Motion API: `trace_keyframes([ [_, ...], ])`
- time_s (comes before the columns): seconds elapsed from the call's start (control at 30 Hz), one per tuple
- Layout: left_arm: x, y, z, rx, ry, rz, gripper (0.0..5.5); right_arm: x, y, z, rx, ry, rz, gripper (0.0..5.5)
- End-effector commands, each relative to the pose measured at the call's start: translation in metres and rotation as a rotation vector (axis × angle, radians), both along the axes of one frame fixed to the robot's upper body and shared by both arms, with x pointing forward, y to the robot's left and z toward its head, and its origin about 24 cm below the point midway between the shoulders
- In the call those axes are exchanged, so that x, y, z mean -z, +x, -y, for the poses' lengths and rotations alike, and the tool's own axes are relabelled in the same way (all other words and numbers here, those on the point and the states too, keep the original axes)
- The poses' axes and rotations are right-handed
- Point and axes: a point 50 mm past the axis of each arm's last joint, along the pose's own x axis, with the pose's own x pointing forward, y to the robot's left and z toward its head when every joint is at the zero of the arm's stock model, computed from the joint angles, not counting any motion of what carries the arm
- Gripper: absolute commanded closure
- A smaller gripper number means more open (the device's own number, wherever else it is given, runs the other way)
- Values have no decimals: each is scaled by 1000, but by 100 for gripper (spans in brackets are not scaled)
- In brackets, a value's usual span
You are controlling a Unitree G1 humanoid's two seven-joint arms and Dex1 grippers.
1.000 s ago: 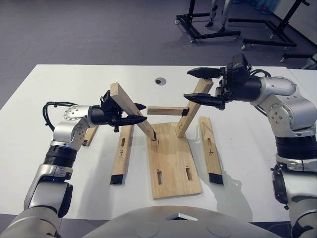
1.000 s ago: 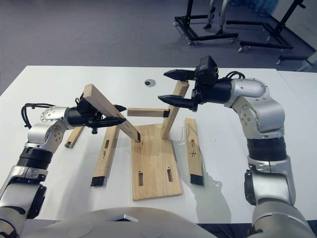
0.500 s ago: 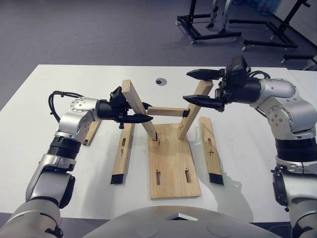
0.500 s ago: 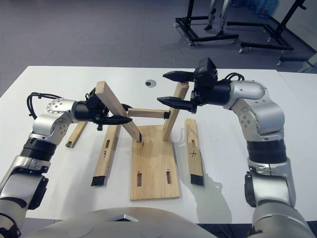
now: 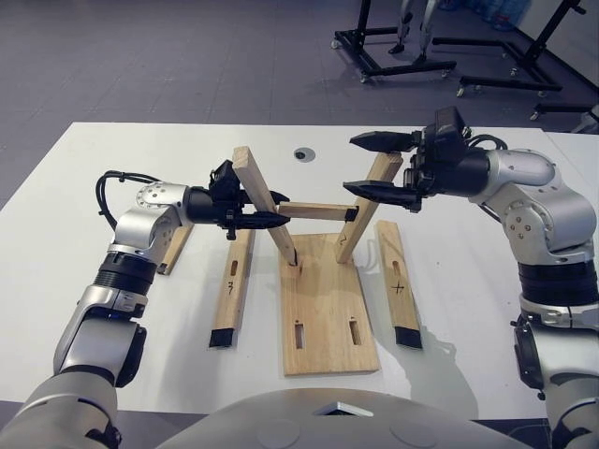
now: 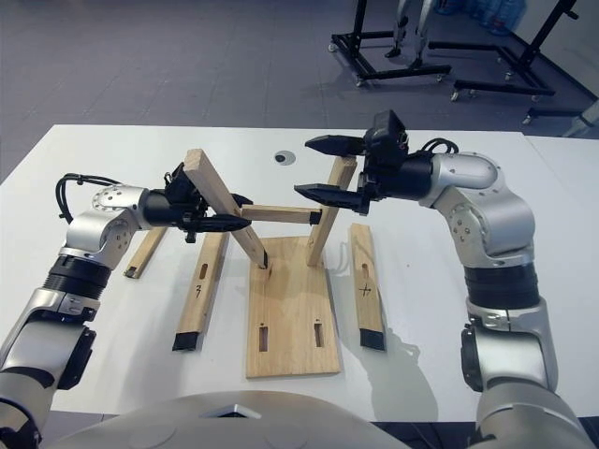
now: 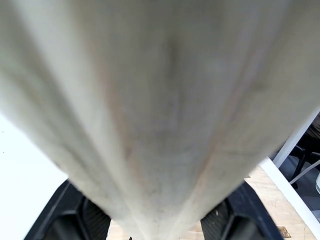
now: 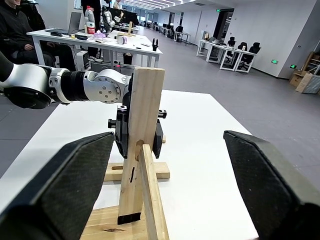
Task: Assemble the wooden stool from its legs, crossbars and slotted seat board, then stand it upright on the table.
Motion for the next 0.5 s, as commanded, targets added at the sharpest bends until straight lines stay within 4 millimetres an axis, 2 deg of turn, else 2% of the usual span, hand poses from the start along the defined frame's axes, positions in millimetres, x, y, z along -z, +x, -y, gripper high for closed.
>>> trace_keyframes([
  [0.03, 50, -16, 3, 0, 151, -202, 348, 16, -2, -4, -18, -35, -78, 150],
  [0.23, 55, -16, 0, -11, 144, -228, 348, 18, -3, -5, -17, -36, -81, 150],
  [0.4, 54, -14, 6, 7, 172, -217, 348, 18, -3, -5, -18, -35, -80, 150],
  [0.5, 57, -14, 8, 56, 248, -211, 348, 17, -4, -4, -9, -30, -78, 150],
])
